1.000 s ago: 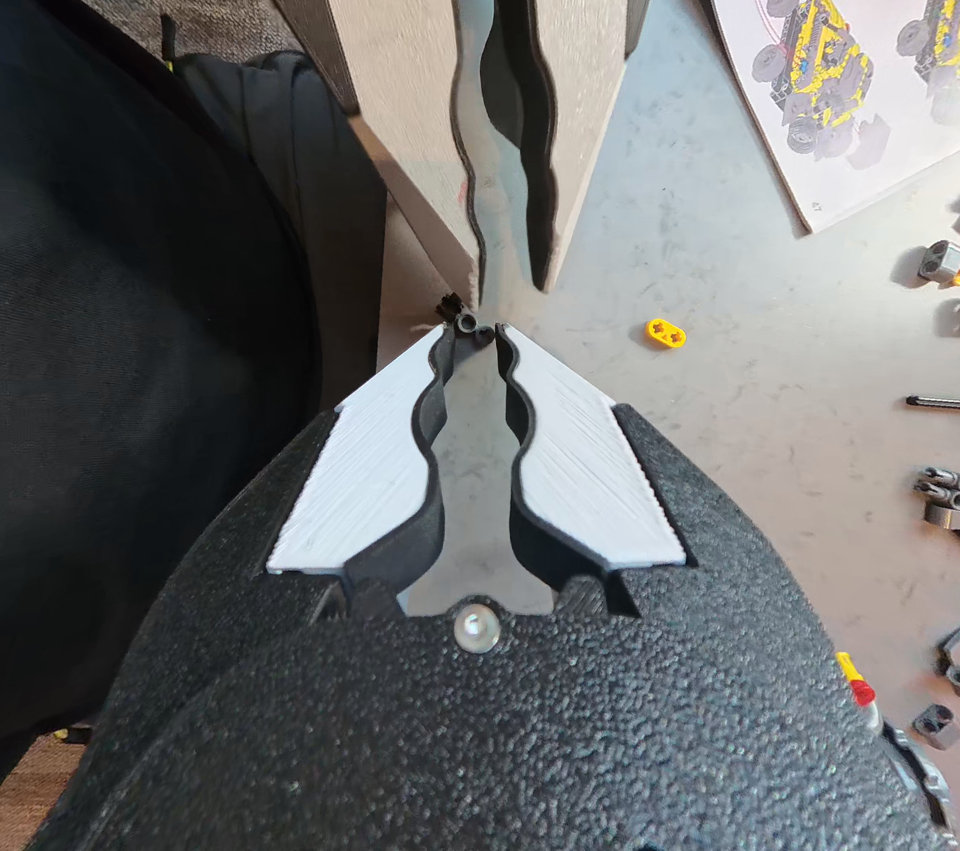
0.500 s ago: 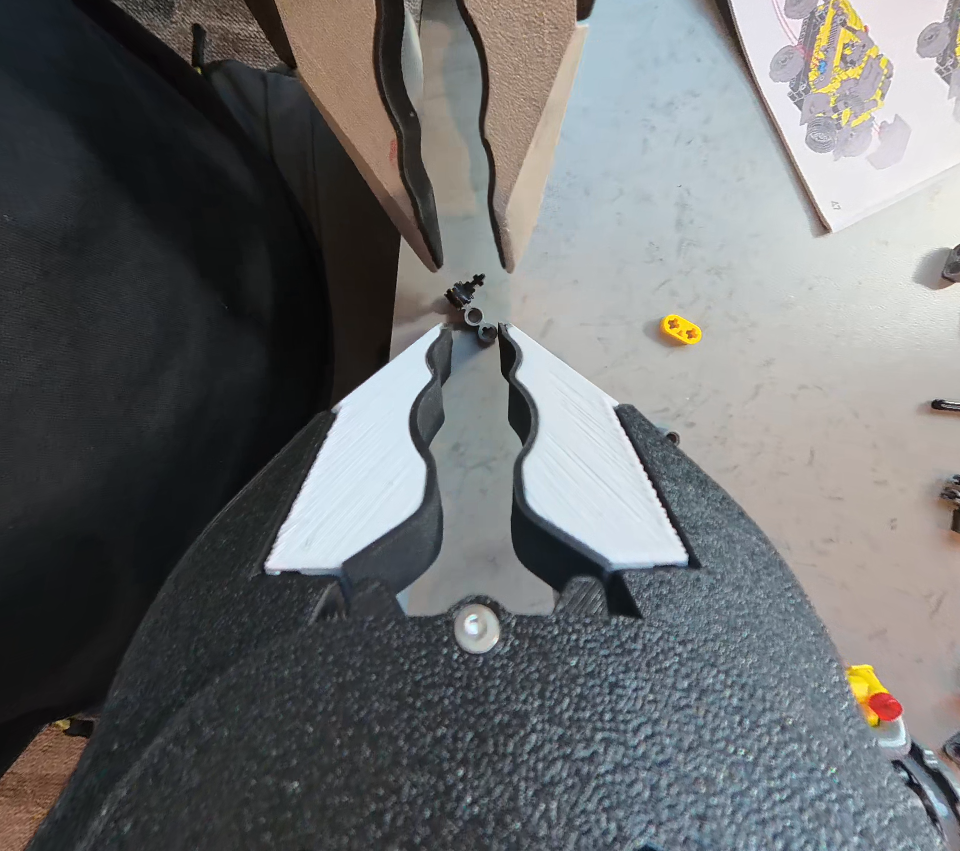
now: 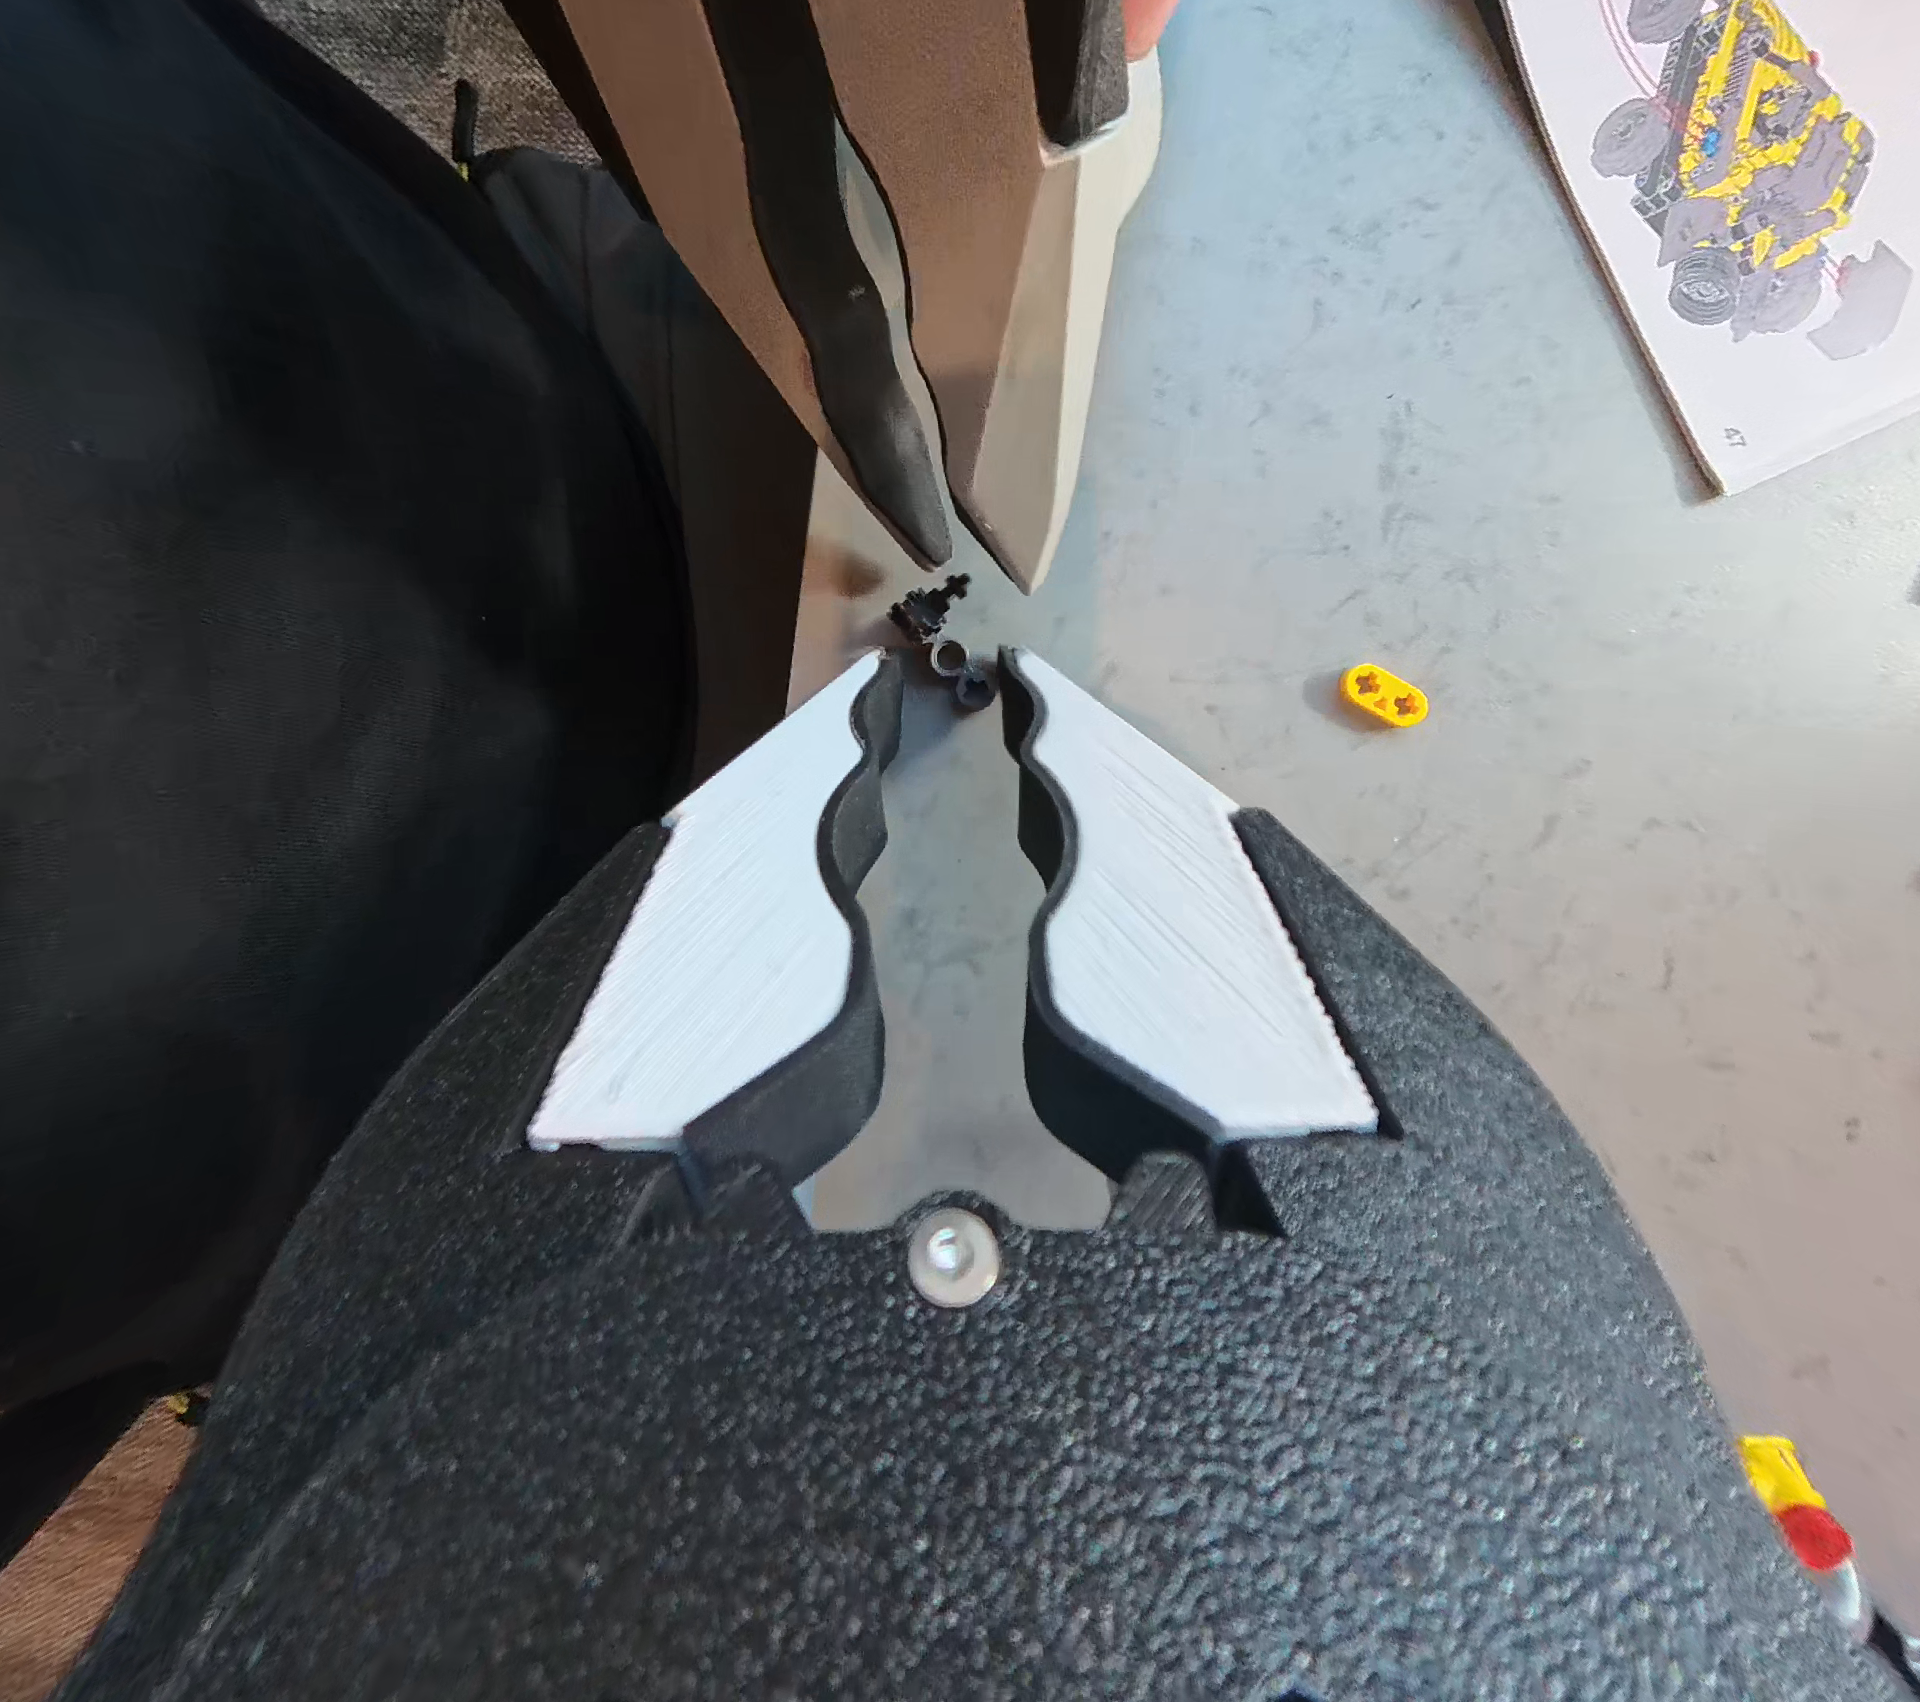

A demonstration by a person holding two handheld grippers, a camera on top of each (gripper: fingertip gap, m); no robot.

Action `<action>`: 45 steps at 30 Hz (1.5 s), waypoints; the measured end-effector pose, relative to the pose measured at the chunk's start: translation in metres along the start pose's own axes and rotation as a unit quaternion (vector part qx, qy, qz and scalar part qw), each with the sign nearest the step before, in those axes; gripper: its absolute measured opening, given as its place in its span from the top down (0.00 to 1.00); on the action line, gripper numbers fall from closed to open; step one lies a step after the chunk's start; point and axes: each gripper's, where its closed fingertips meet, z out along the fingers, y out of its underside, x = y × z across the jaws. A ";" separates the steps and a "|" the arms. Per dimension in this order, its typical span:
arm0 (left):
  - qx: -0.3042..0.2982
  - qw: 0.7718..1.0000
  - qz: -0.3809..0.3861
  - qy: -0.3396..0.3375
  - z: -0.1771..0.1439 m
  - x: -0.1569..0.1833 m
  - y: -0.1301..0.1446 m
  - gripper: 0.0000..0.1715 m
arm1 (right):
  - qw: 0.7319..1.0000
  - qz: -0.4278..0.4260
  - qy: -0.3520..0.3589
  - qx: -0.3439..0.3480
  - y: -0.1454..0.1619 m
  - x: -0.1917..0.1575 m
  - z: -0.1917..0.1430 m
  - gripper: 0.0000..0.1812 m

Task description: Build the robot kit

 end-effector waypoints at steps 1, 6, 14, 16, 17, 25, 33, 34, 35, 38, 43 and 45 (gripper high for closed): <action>0.002 1.000 0.000 -0.002 0.001 0.000 0.000 0.92 | 1.000 0.003 -0.005 -0.001 0.000 -0.001 0.000 0.90; 0.003 1.000 0.007 -0.003 0.003 0.000 0.000 0.92 | 1.000 0.014 -0.025 -0.002 -0.001 -0.005 0.001 0.96; -0.004 0.999 -0.025 -0.023 0.000 -0.007 0.010 0.92 | 0.999 0.045 -0.016 0.014 -0.001 -0.004 0.001 0.96; -0.005 0.999 -0.034 -0.029 -0.001 -0.008 0.013 0.92 | 0.998 0.054 -0.013 0.016 0.000 -0.003 0.000 0.96; -0.005 0.999 -0.037 -0.032 -0.001 -0.009 0.013 0.92 | 0.998 0.060 -0.014 0.018 0.000 -0.003 0.000 0.96; -0.003 0.998 -0.051 -0.046 0.000 -0.008 0.014 0.89 | 0.991 0.126 -0.029 0.042 0.000 0.001 -0.002 0.96; 0.002 0.996 -0.064 -0.056 0.001 -0.012 0.017 0.88 | 0.984 0.167 -0.040 0.054 0.001 0.005 -0.002 0.96; 0.002 0.996 -0.065 -0.057 0.001 -0.013 0.018 0.88 | 0.983 0.170 -0.040 0.055 0.001 0.006 -0.002 0.96; 0.002 0.996 -0.066 -0.058 0.001 -0.013 0.018 0.88 | 0.983 0.171 -0.039 0.056 0.000 0.006 -0.003 0.96; 0.002 0.995 -0.069 -0.066 0.002 -0.016 0.020 0.88 | 0.982 0.173 -0.039 0.062 -0.002 0.006 -0.004 0.96; 0.003 0.994 -0.076 -0.072 0.002 -0.018 0.021 0.88 | 0.978 0.189 -0.040 0.079 -0.002 0.009 -0.007 0.96; 0.001 0.994 -0.074 -0.080 0.002 -0.019 0.021 0.87 | 0.975 0.199 -0.044 0.086 -0.002 0.010 -0.007 0.96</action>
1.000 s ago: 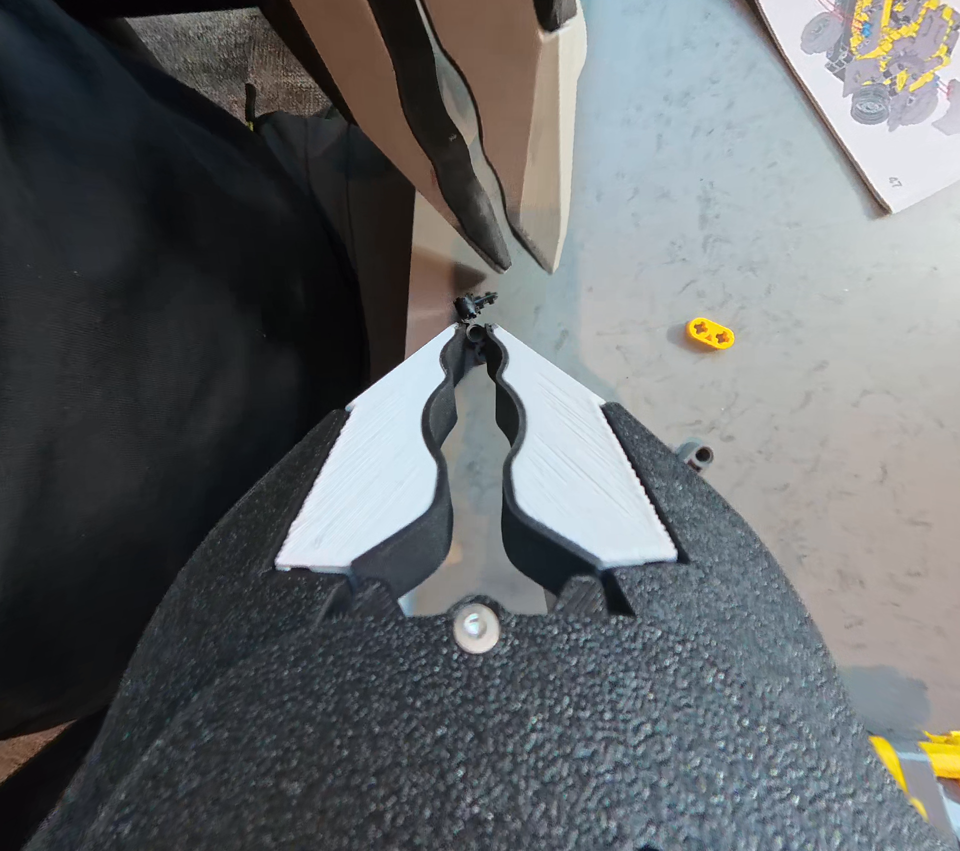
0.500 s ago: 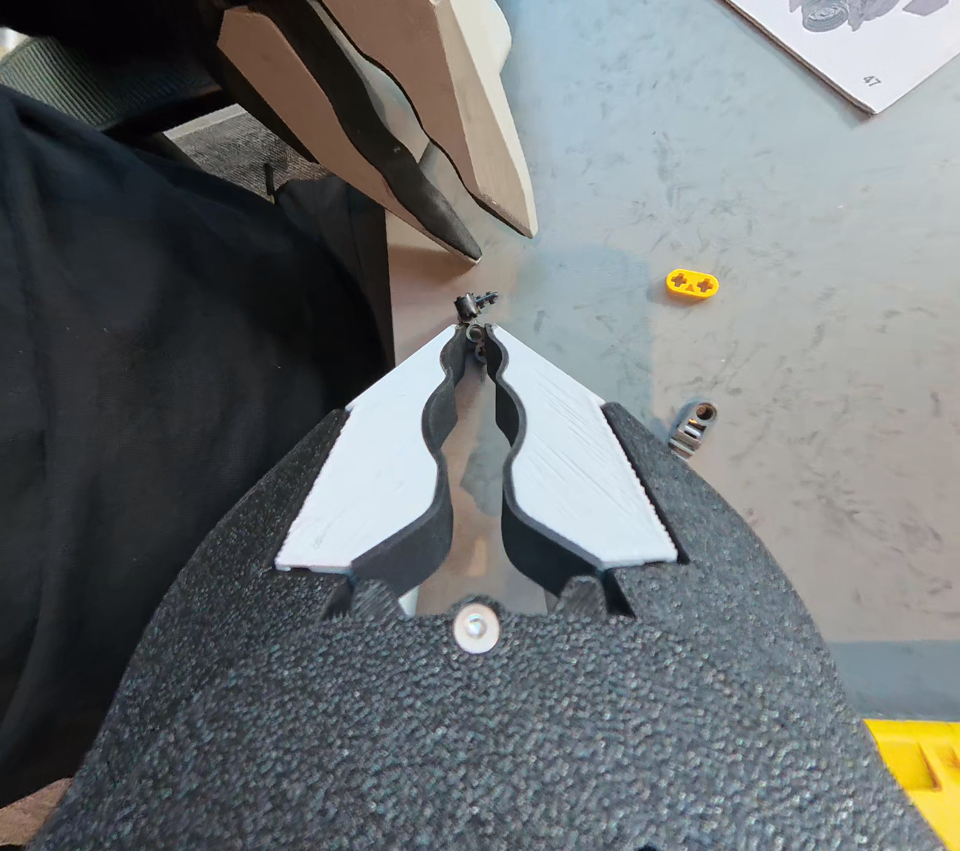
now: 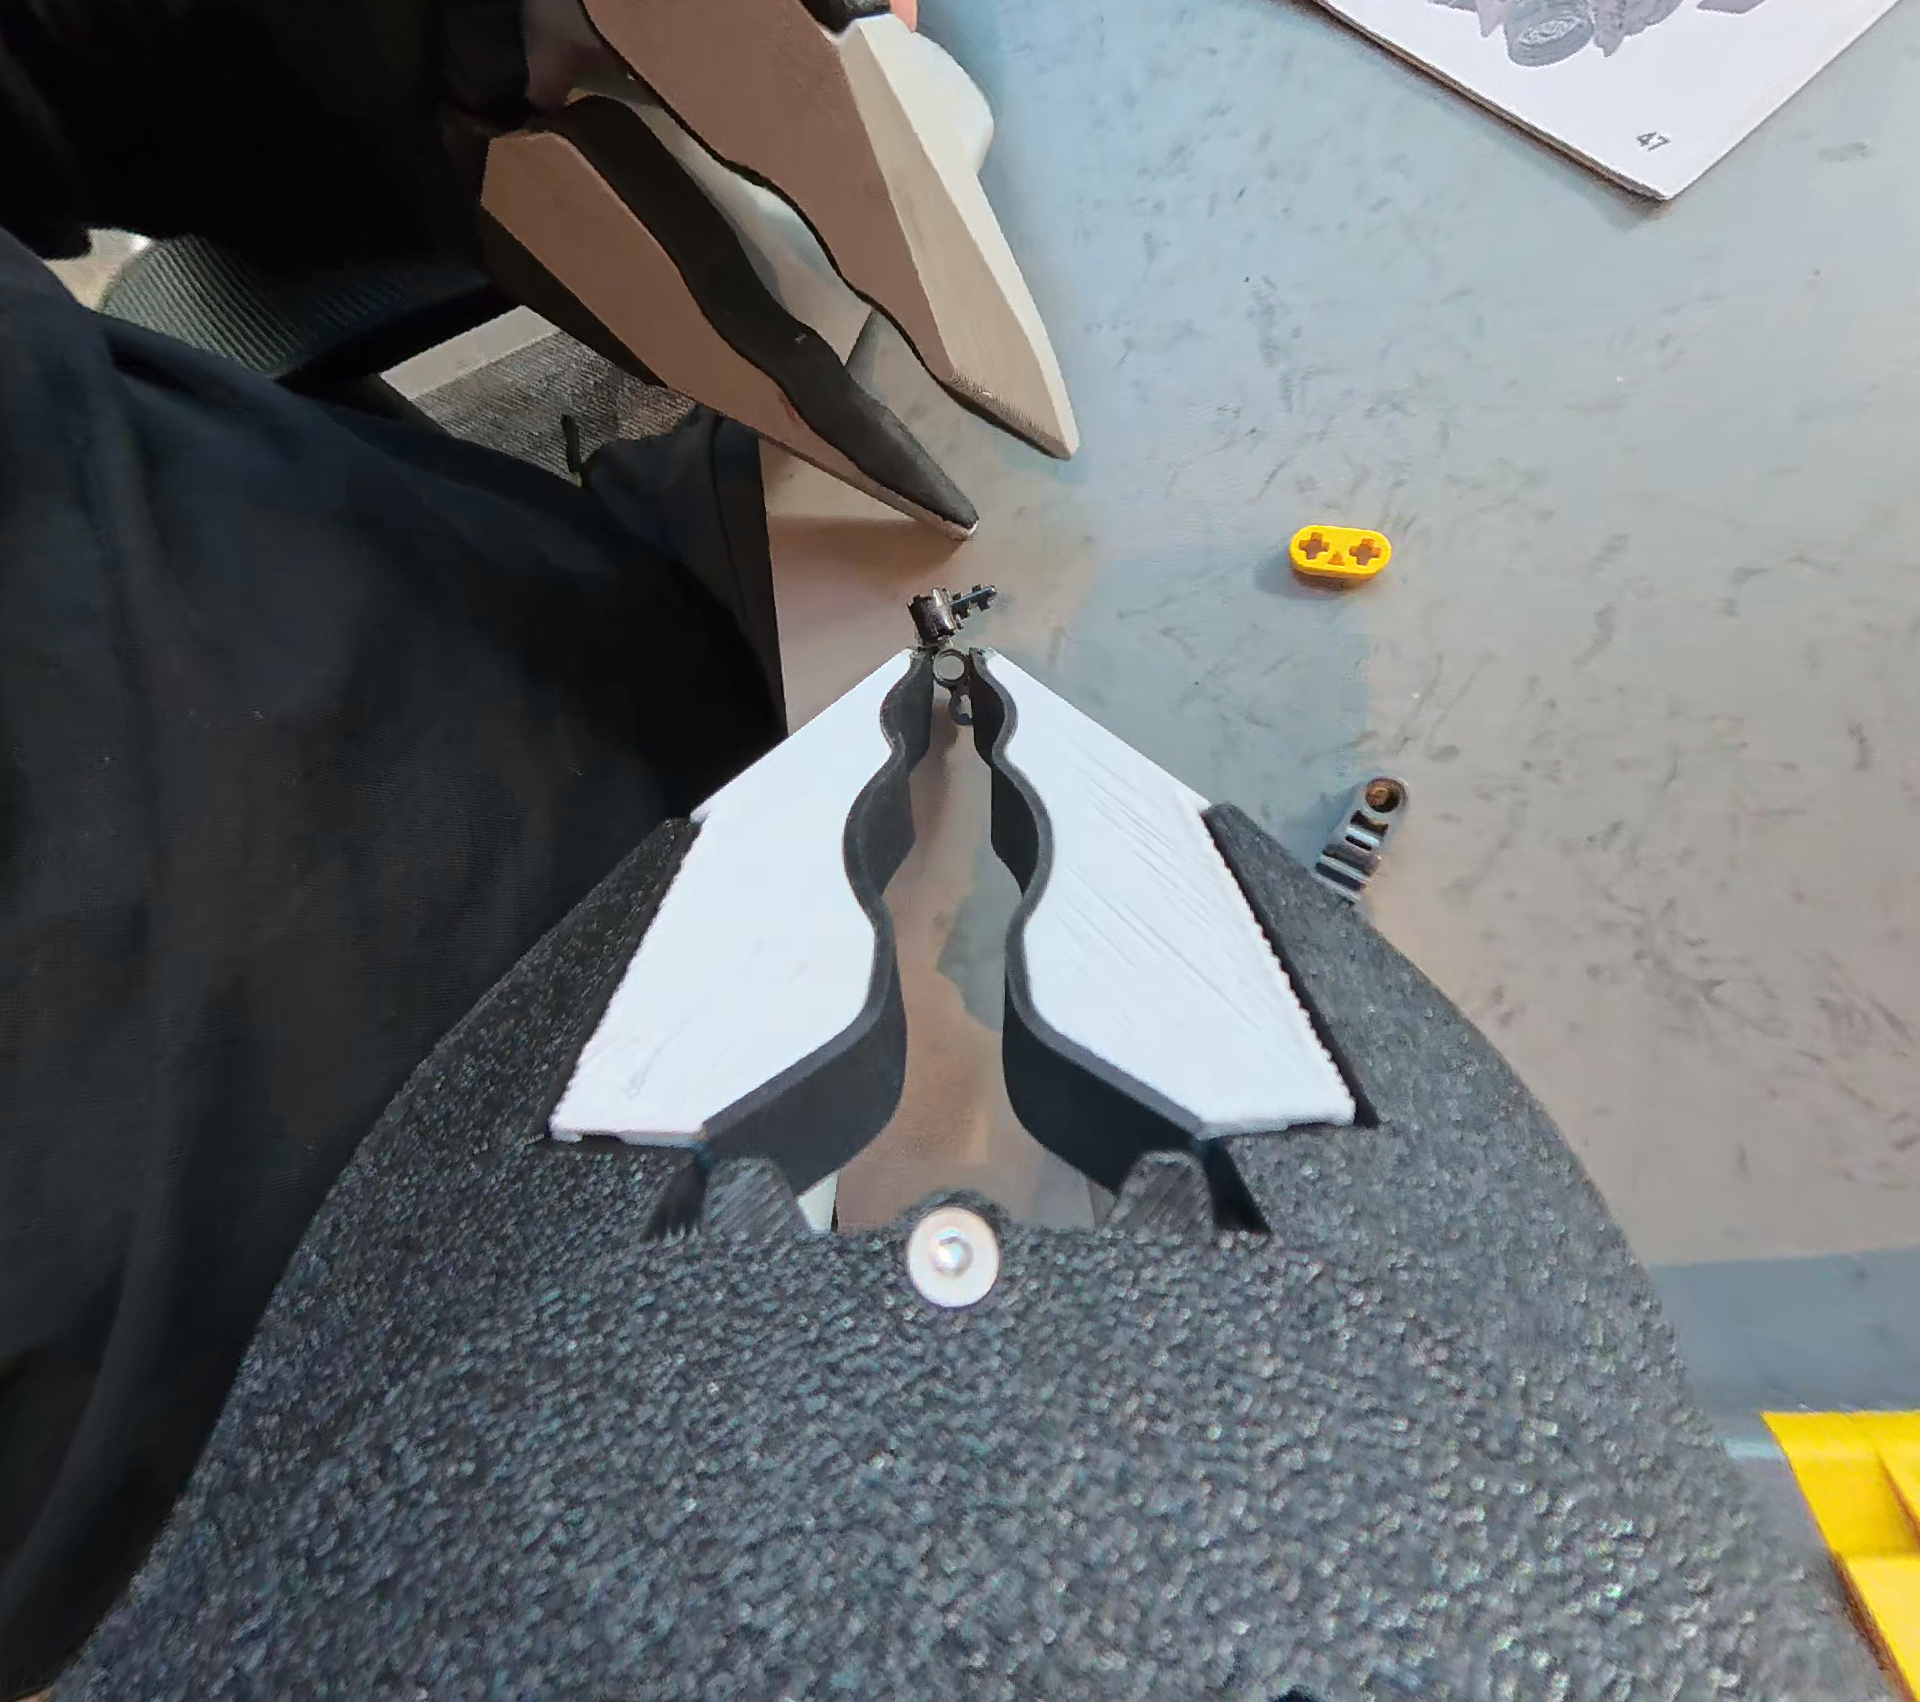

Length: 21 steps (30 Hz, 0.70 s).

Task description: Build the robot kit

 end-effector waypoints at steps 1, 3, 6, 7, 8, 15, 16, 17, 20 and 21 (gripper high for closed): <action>0.000 1.000 0.004 -0.006 0.000 -0.001 0.000 0.87 | 1.000 0.004 -0.004 0.002 0.000 0.000 0.000 0.96; 0.003 1.000 0.012 -0.018 0.000 -0.004 -0.002 0.87 | 1.000 0.012 -0.003 0.002 0.000 0.002 -0.001 0.96; 0.006 0.999 0.023 -0.027 -0.001 -0.005 -0.005 0.87 | 1.000 0.019 -0.008 0.004 0.000 0.002 -0.002 0.96; 0.007 0.999 0.031 -0.028 -0.001 -0.005 -0.008 0.86 | 1.000 0.023 -0.014 0.006 -0.001 0.001 -0.002 0.96; 0.008 0.999 0.042 -0.027 -0.002 -0.003 -0.010 0.86 | 0.999 0.029 -0.020 0.009 -0.002 0.000 -0.003 0.96; -0.001 0.994 0.106 -0.027 -0.004 0.009 -0.024 0.83 | 0.993 0.080 -0.082 0.003 -0.001 -0.007 -0.005 0.96; 0.001 0.994 0.109 -0.024 -0.004 0.011 -0.026 0.83 | 0.992 0.086 -0.090 0.002 -0.001 -0.008 -0.006 0.96; 0.003 0.993 0.111 -0.025 -0.004 0.011 -0.027 0.83 | 0.991 0.092 -0.098 0.001 -0.002 -0.009 -0.006 0.96; 0.007 0.993 0.113 -0.025 -0.003 0.012 -0.030 0.83 | 0.987 0.104 -0.120 -0.010 0.000 -0.013 -0.007 0.96; 0.009 0.993 0.114 -0.023 -0.003 0.013 -0.031 0.83 | 0.986 0.106 -0.131 -0.014 0.000 -0.016 -0.007 0.96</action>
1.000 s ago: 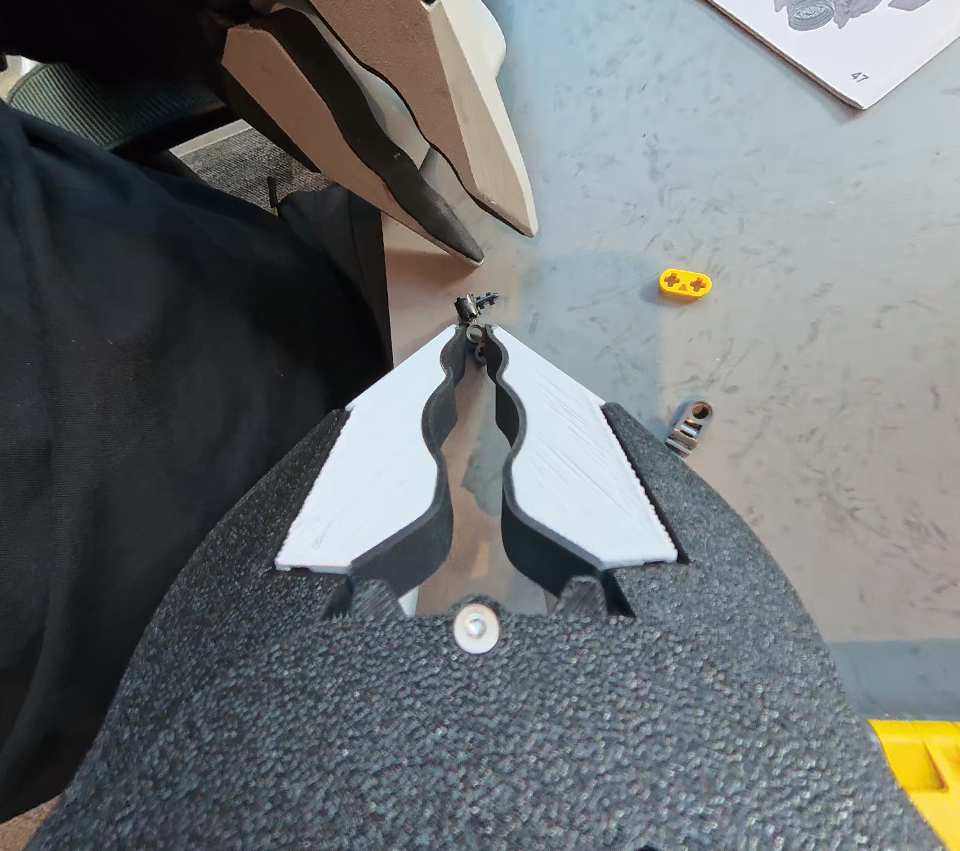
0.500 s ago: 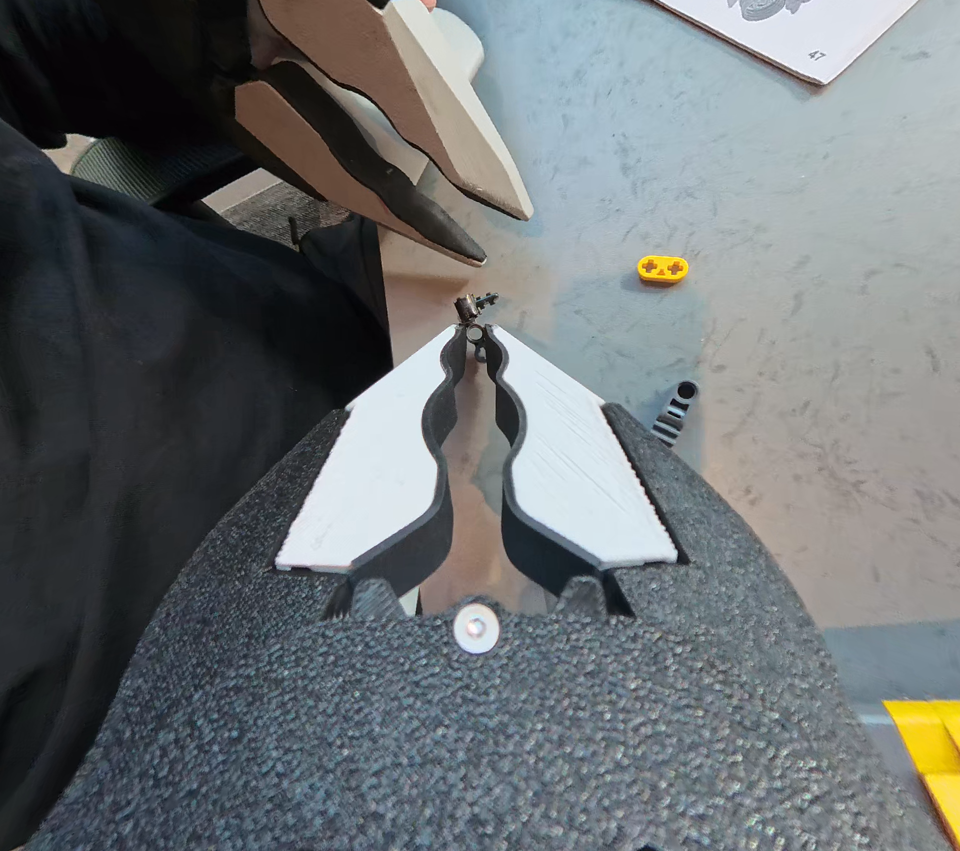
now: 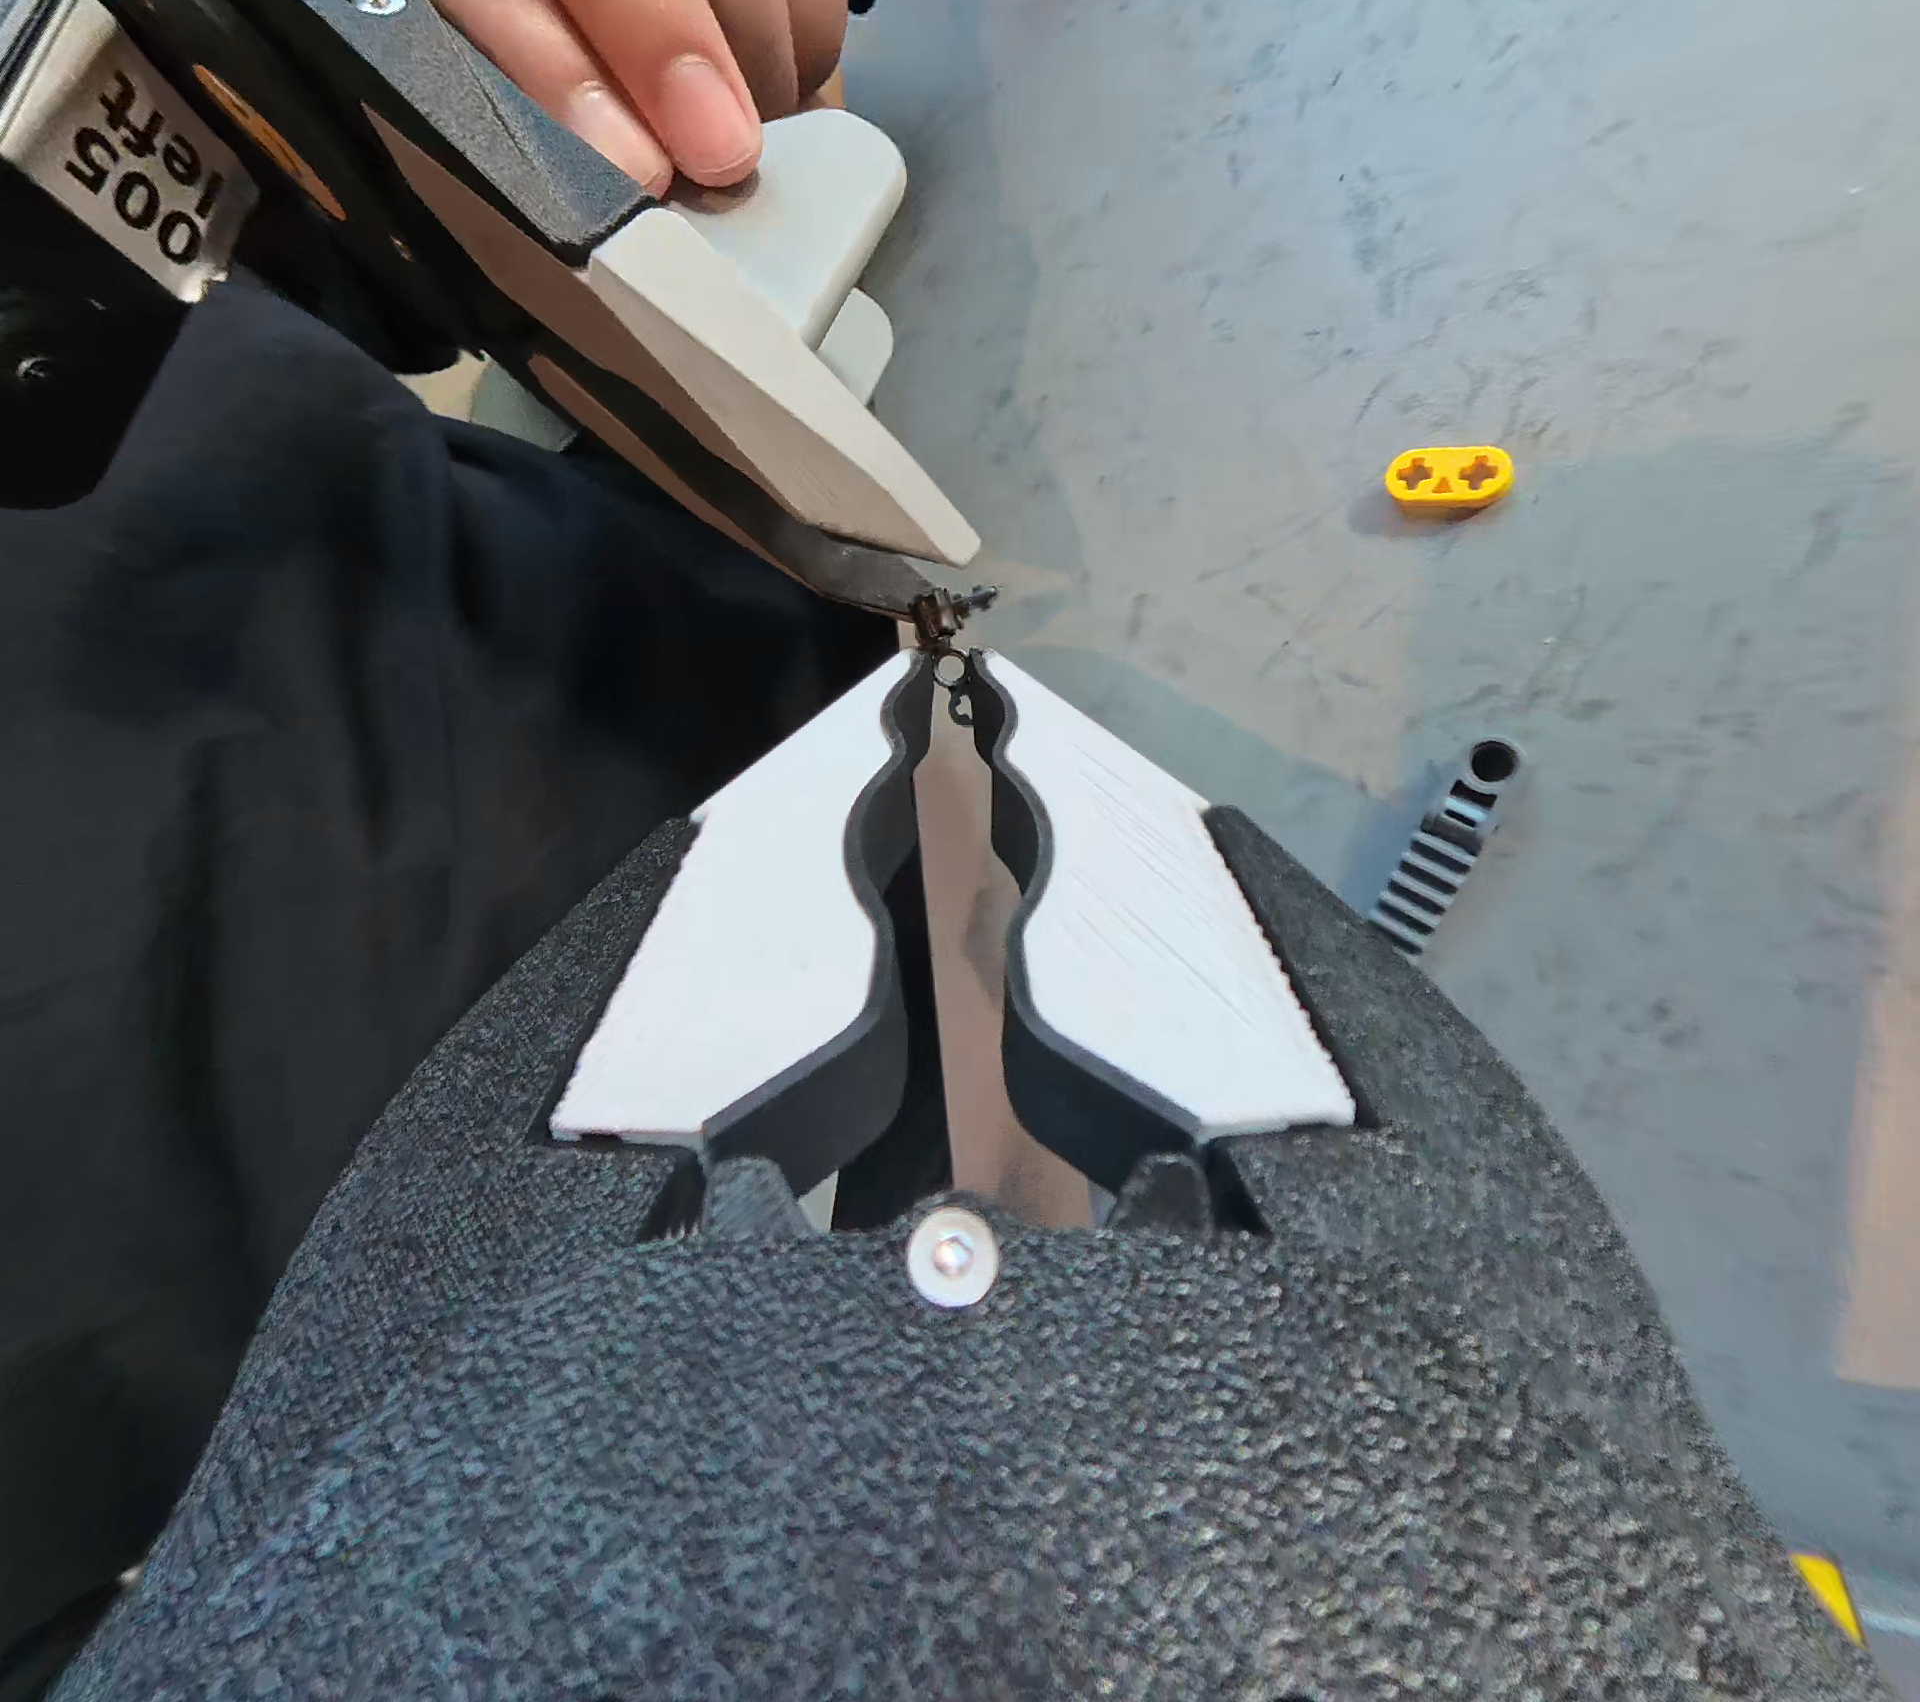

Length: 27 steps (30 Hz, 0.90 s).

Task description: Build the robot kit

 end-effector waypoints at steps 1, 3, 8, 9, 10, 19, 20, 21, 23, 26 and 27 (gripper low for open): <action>0.002 1.000 0.002 0.003 0.000 0.002 -0.001 0.83 | 1.000 0.004 -0.011 -0.005 0.001 -0.003 0.001 0.96; 0.010 1.000 0.003 0.011 0.001 0.005 -0.005 0.84 | 1.000 0.010 -0.027 -0.009 0.001 -0.006 0.002 0.96; 0.024 0.999 -0.008 0.025 0.001 0.010 -0.006 0.90 | 0.998 0.020 -0.058 -0.020 0.003 -0.011 0.004 0.96; 0.030 0.999 -0.014 0.029 0.001 0.011 -0.007 0.91 | 0.998 0.020 -0.061 -0.021 0.003 -0.012 0.005 0.96; 0.036 0.999 -0.023 0.032 0.000 0.011 -0.007 0.91 | 0.998 0.019 -0.065 -0.021 0.003 -0.013 0.005 0.96; 0.083 0.989 -0.117 0.044 -0.005 0.002 -0.005 0.91 | 0.999 -0.038 -0.026 0.023 -0.010 -0.014 0.001 0.96; 0.086 0.987 -0.128 0.045 -0.006 -0.001 -0.004 0.91 | 0.998 -0.059 -0.002 0.026 -0.011 -0.012 -0.001 0.94; 0.092 0.985 -0.139 0.046 -0.008 -0.003 -0.005 0.91 | 0.996 -0.084 0.032 0.027 -0.013 -0.009 -0.002 0.90; 0.105 0.980 -0.161 0.049 -0.011 -0.007 -0.006 0.91 | 0.984 -0.153 0.089 0.032 -0.017 -0.009 -0.005 0.85; 0.133 0.970 -0.196 0.061 -0.017 -0.012 -0.011 0.91 | 0.946 -0.264 0.181 0.040 -0.024 -0.011 -0.009 0.85; 0.140 0.967 -0.205 0.064 -0.019 -0.014 -0.012 0.91 | 0.932 -0.297 0.204 0.042 -0.026 -0.013 -0.010 0.86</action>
